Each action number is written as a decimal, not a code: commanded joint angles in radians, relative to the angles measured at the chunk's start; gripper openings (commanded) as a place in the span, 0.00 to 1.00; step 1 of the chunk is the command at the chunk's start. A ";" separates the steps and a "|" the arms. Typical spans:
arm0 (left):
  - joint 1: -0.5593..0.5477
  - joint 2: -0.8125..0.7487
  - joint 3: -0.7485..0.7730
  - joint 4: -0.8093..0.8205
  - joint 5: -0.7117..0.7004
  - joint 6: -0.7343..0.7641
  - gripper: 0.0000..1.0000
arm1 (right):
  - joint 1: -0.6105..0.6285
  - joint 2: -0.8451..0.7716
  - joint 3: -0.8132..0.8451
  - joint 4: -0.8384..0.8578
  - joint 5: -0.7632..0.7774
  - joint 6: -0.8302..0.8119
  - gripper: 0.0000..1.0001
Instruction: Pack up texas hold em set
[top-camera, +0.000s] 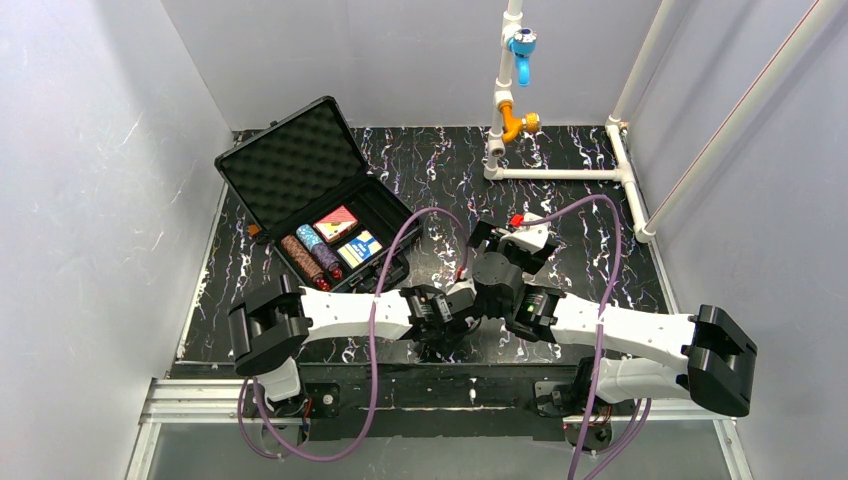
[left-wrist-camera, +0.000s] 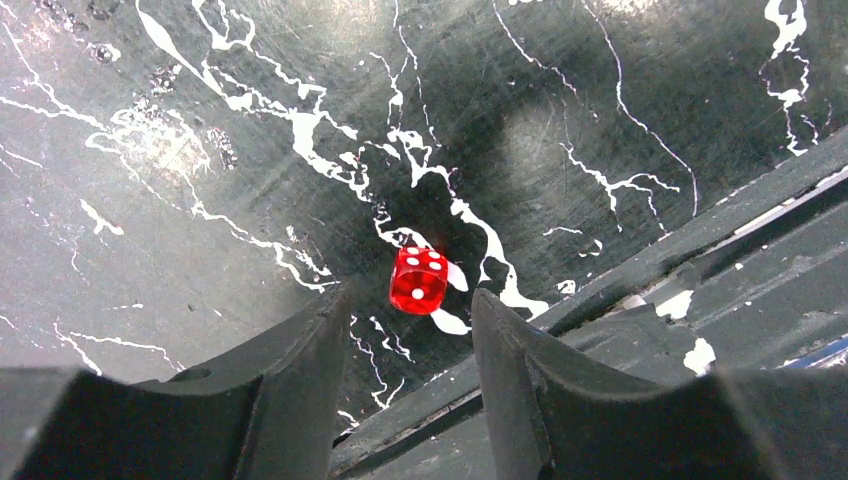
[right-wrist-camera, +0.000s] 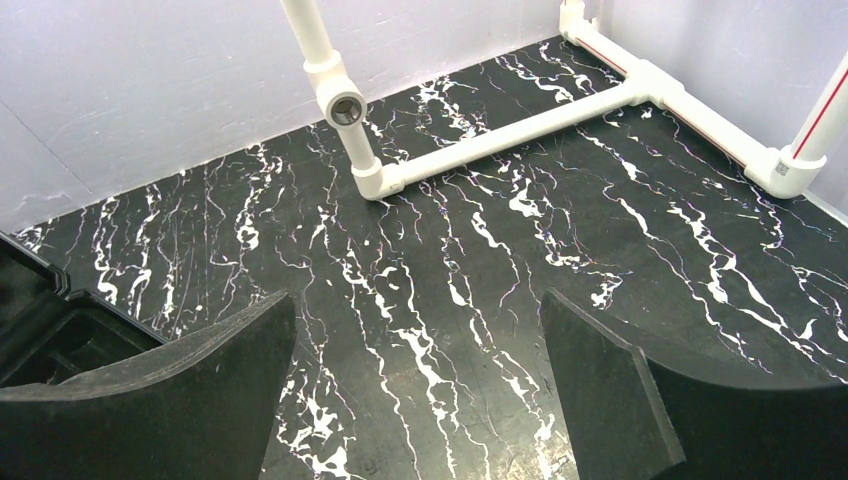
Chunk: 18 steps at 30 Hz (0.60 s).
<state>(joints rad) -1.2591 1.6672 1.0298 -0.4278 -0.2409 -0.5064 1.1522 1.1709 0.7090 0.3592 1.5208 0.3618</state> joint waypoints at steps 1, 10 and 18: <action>-0.003 0.025 0.038 0.003 0.008 0.029 0.45 | 0.003 -0.014 0.035 0.021 0.267 0.029 1.00; -0.003 0.048 0.036 0.001 0.009 0.034 0.37 | 0.003 -0.014 0.035 0.017 0.247 0.034 1.00; -0.003 0.050 0.042 -0.006 0.003 0.033 0.02 | 0.004 -0.016 0.033 0.011 0.223 0.038 1.00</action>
<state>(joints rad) -1.2591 1.7191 1.0447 -0.4118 -0.2279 -0.4801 1.1522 1.1709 0.7090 0.3439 1.5234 0.3683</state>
